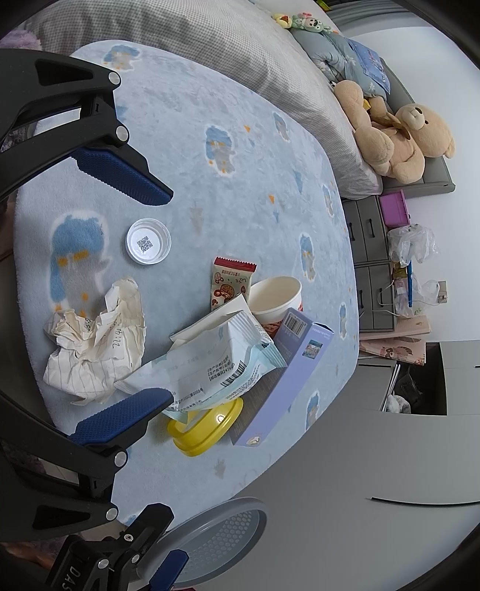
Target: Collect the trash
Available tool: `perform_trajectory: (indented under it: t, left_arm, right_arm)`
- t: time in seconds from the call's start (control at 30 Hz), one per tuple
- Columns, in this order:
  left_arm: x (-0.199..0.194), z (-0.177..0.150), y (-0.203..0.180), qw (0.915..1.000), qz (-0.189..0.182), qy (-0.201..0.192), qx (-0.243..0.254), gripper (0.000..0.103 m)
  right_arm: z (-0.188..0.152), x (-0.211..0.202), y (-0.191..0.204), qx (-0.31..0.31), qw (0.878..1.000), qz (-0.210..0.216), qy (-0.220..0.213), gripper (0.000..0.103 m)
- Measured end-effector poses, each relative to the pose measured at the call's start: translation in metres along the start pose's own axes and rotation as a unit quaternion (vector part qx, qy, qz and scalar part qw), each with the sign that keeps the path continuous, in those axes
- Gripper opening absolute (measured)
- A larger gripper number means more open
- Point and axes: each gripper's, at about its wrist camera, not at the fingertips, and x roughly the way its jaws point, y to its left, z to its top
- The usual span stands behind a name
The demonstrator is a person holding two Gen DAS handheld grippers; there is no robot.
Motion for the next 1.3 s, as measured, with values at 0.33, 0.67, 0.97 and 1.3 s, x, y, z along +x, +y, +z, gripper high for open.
perform_trajectory:
  t: [0.33,0.67,0.97,1.3]
  left_arm:
    - [-0.006,-0.015,0.027,0.9996,0.004,0.004,-0.026,0.095]
    - [-0.014,-0.040,0.023,0.9991,-0.026,0.027,-0.018,0.095]
    - [-0.002,-0.047,0.002,0.9979,-0.048,0.045,0.003,0.095]
    - [0.028,-0.042,-0.017,0.9948,-0.067,0.077,0.005,0.095]
  right_arm:
    - [-0.002,-0.002,0.009,-0.006,1.000,0.006,-0.005,0.097]
    - [-0.001,-0.008,0.005,0.001,1.000,0.020,-0.010,0.097]
    - [0.002,-0.014,-0.004,0.013,0.999,0.035,-0.012,0.097]
    - [0.004,-0.013,-0.010,0.023,0.999,0.048,-0.006,0.097]
